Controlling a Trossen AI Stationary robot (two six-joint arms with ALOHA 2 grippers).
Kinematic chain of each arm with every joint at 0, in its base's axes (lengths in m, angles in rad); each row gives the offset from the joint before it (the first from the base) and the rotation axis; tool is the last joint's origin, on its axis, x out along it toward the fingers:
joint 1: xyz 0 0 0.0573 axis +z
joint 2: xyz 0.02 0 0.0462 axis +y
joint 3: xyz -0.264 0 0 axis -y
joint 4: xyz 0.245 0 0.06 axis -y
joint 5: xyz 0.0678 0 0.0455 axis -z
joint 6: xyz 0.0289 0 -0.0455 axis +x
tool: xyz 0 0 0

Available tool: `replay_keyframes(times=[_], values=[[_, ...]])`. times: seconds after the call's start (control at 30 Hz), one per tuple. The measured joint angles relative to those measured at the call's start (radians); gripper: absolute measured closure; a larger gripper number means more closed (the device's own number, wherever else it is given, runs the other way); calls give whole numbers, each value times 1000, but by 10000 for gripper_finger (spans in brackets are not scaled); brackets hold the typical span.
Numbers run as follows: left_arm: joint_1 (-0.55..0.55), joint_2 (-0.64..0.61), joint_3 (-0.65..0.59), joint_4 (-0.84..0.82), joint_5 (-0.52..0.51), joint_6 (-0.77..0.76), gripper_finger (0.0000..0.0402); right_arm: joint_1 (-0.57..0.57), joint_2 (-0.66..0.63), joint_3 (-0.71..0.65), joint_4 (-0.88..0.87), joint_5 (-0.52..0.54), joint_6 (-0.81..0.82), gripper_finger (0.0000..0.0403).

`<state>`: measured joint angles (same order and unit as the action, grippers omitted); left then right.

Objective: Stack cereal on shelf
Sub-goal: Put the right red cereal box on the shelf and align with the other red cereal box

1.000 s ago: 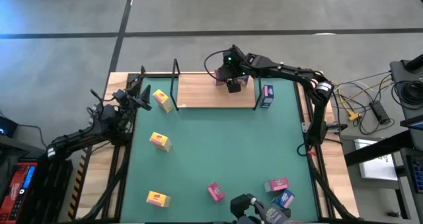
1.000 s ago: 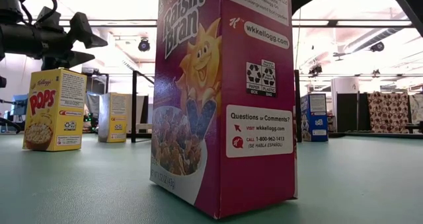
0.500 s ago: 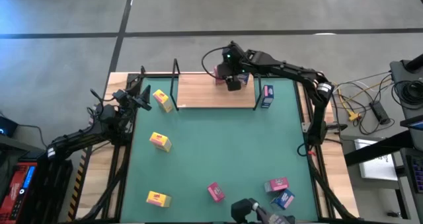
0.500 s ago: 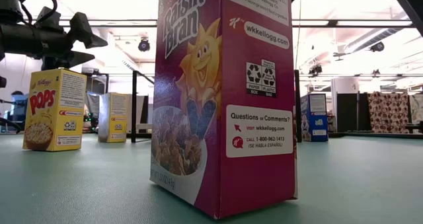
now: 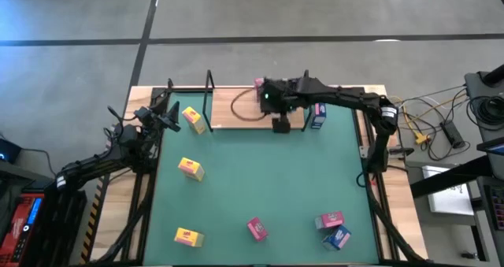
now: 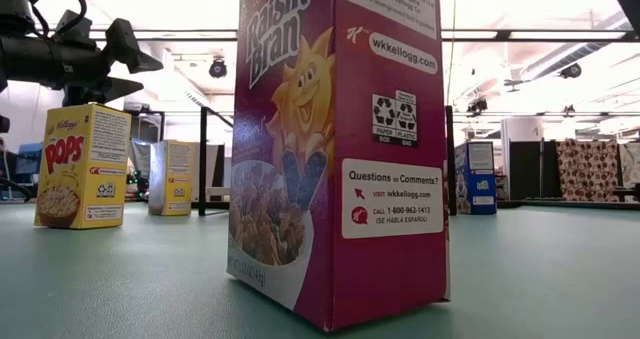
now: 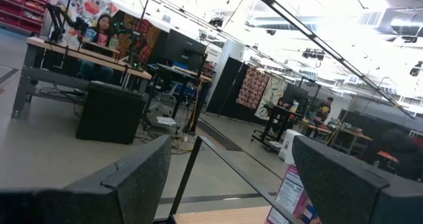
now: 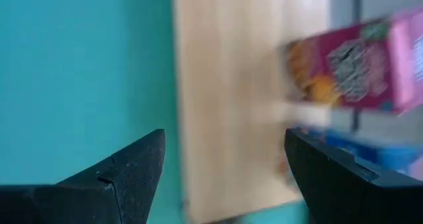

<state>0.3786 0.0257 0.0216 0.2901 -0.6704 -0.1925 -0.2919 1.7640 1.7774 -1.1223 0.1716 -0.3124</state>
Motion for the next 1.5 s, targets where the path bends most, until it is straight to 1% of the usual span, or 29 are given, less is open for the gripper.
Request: replay_keyframes(times=[0.13, 0.23, 0.33, 0.5, 0.67, 0.73, 0.9, 1.07, 1.17, 1.3, 1.5], values=[[0, 0, 0, 0, 0, 0, 102, 86, -6, -11, -103, 37, 246, 106], [0, 0, 0, 0, 0, 0, 102, 153, -11, -24, -179, 45, 437, 106], [0, 0, 0, 0, 0, 0, 102, 232, -23, -39, -236, 66, 593, 106], [0, 0, 0, 0, 0, 0, 102, 392, -47, -92, -245, 90, 801, 106], [0, 0, 0, 0, 0, 0, 102, 551, -54, -148, -244, 92, 1030, 106], [0, 0, 0, 0, 0, 0, 102, 607, -54, -162, -244, 92, 1090, 106], [0, 0, 0, 0, 0, 0, 102, 741, -51, -177, -243, 80, 1114, 106], [0, 0, 0, 0, 0, 0, 102, 849, -50, -177, -242, -7, 1125, 106], [0, 0, 0, 0, 0, 0, 102, 906, -50, -177, -245, -19, 1103, 106], [0, 0, 0, 0, 0, 0, 102, 970, -49, -177, -281, -26, 1073, 106], [0, 0, 0, 0, 0, 0, 102, 1024, -48, -181, -286, -71, 1071, 106]])
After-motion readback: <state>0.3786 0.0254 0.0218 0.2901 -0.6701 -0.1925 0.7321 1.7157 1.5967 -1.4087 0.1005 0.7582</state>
